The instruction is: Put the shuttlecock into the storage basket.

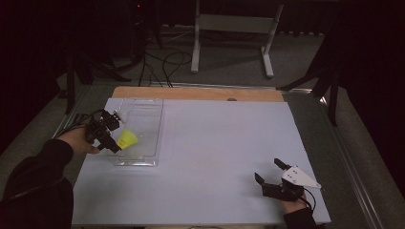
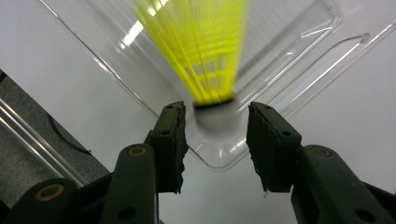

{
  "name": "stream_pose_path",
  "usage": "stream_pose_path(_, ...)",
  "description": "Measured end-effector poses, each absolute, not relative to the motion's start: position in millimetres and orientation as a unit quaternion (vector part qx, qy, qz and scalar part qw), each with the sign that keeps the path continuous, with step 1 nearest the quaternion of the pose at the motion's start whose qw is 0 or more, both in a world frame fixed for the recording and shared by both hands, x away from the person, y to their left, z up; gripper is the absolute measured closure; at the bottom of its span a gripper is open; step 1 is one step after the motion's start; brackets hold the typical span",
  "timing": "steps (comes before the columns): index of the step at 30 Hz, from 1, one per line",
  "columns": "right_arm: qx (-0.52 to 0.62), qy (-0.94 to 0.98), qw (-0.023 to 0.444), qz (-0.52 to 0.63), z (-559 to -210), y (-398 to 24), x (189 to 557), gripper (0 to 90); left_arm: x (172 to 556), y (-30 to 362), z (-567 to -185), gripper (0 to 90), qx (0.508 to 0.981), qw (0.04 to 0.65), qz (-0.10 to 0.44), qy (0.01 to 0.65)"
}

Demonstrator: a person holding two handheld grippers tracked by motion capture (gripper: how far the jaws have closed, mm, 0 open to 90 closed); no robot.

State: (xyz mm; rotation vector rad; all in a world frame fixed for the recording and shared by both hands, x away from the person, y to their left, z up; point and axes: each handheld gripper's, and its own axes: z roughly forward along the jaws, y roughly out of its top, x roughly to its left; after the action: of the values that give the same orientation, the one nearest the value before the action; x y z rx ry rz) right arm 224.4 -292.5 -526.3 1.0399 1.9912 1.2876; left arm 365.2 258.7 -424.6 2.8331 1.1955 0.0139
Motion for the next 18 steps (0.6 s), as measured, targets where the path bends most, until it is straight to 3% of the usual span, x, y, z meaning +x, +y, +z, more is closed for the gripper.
stream_pose_path(18, 0.387, 0.739, 0.273, 0.479, -525.8, -292.8, 224.0, 9.3, 367.9, 248.7, -415.0, 0.1, 0.906, 0.044, 0.011, 0.420)
